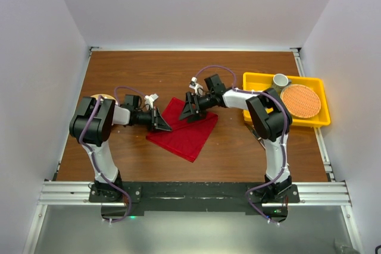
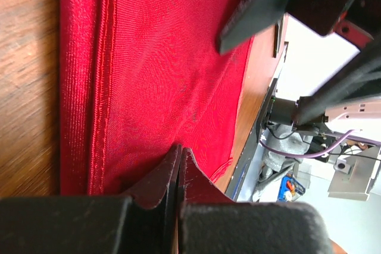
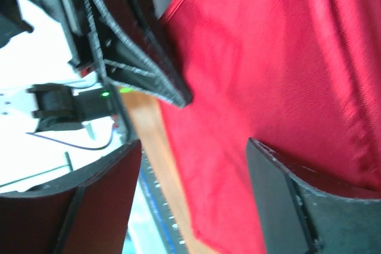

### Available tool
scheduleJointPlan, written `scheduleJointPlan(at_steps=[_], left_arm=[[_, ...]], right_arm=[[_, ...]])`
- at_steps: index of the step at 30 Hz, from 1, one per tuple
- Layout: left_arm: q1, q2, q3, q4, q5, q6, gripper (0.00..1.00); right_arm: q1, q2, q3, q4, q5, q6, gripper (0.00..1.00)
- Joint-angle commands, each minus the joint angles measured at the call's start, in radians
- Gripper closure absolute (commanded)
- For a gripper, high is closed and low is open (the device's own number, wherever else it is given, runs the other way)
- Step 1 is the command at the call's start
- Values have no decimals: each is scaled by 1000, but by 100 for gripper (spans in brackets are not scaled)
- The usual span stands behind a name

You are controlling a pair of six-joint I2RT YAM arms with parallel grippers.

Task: Fold the napkin into a case and place the utensils inside
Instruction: Smooth out the upper triangle-folded napkin at the center of the board.

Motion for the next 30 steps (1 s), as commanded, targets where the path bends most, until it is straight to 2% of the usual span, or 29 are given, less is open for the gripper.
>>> scheduleJointPlan(at_steps=[1, 5, 11, 21, 30], left_arm=[[-1, 19, 14, -28, -73, 53, 100], [-1, 23, 16, -28, -76, 53, 100], [-1, 26, 19, -40, -76, 63, 100], [1, 25, 19, -52, -81, 73, 100], [5, 22, 14, -60, -92, 80, 100]], right_arm=[[8, -78, -57, 154, -71, 174, 20], [10, -60, -77, 189, -82, 222, 20], [-39, 2, -69, 166, -79, 190, 19], [-130, 97, -71, 79, -142, 95, 19], [-168, 94, -76, -15, -157, -5, 20]])
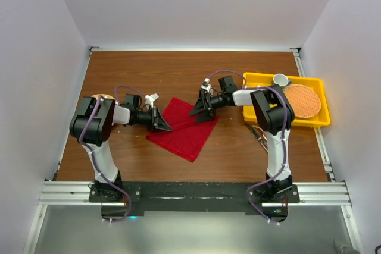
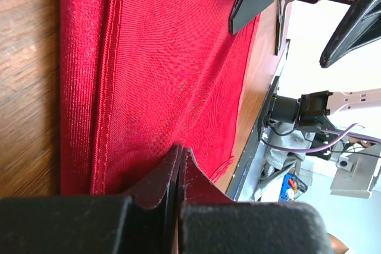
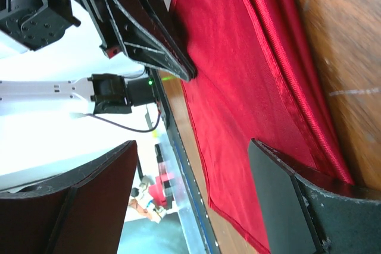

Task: Fold the napkin into a case and place the utensils inside
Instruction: Smooth out the upper triangle-folded napkin at the center of the board.

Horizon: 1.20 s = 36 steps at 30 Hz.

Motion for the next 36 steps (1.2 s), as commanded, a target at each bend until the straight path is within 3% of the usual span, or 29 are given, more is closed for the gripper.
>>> scheduleJointPlan(at_steps=[1, 10, 15, 20, 29, 36], left_arm=[[8, 17, -1, -30, -89, 54, 100], [24, 11, 25, -18, -21, 93, 100], [-4, -114, 39, -4, 118, 109, 86], [-22, -181, 13, -52, 151, 116, 82], [51, -72, -39, -190, 83, 235, 86], [88, 0, -56, -191, 53, 227, 86]], right_arm=[[-24, 34, 0, -121, 75, -119, 20], [-36, 60, 30, -163, 115, -197, 22], [-34, 60, 21, -171, 150, -206, 23], [-34, 63, 26, -171, 168, -205, 23], [-34, 63, 35, -198, 191, -228, 24], [-30, 69, 41, -223, 202, -252, 28]])
